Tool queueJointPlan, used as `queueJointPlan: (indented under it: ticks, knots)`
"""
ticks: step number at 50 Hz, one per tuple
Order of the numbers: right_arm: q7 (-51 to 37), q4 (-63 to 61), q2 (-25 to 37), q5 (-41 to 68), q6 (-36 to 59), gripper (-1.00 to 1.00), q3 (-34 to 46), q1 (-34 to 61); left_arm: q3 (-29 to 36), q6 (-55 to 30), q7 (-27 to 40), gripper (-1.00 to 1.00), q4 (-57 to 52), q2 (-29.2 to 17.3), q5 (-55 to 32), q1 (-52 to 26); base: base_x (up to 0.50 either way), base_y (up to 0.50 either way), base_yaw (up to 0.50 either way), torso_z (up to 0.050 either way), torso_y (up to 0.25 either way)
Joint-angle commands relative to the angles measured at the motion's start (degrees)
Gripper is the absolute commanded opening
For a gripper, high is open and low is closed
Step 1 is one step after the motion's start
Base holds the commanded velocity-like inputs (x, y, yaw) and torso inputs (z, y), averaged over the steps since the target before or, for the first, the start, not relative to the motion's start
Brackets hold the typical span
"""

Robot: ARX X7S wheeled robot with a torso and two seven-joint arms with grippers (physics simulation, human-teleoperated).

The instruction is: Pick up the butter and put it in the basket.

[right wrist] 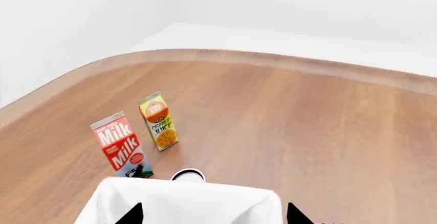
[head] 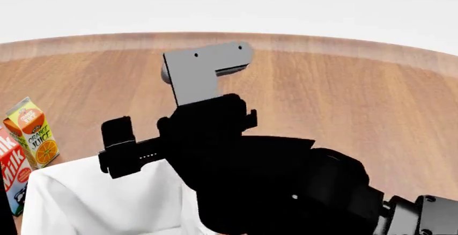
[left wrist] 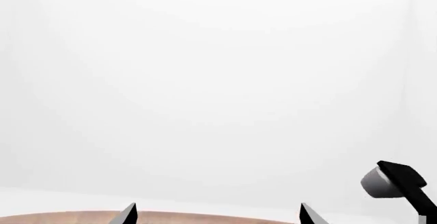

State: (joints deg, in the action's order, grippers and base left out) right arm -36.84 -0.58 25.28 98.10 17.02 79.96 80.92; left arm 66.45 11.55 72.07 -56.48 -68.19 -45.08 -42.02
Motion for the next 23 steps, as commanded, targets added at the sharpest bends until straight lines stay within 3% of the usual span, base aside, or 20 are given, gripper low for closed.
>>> queueJointPlan:
  ticks: [1,12,16,23]
  knots:
    - [-12.2,-20.4,15.8,-20.7,-18.5,1.0,-5.0,-9.7,0.5,-1.7,0.5,1.0,-0.5,1.0,0.2,-0.4,0.0,0.0,0.0,0.0,0.0]
    - [-29.4,-32.3,25.0,-43.5,-21.8,1.0,-3.2,-17.1,1.2,-4.3,1.0,1.0,-1.0,2.4,0.6,-1.0,0.0,0.0,0.0,0.0,0.0]
    - [-34.7,-36.3,25.7,-48.1,-14.4,1.0,0.2,-17.4,1.6,-5.2,1.0,1.0,-0.7,3.1,0.9,-1.1,0.0,0.0,0.0,0.0,0.0]
    - [-42.5,-39.9,27.1,-55.7,-13.5,1.0,1.8,-21.8,2.0,-5.7,1.0,1.0,-0.2,3.7,1.2,-1.0,0.0,0.0,0.0,0.0,0.0]
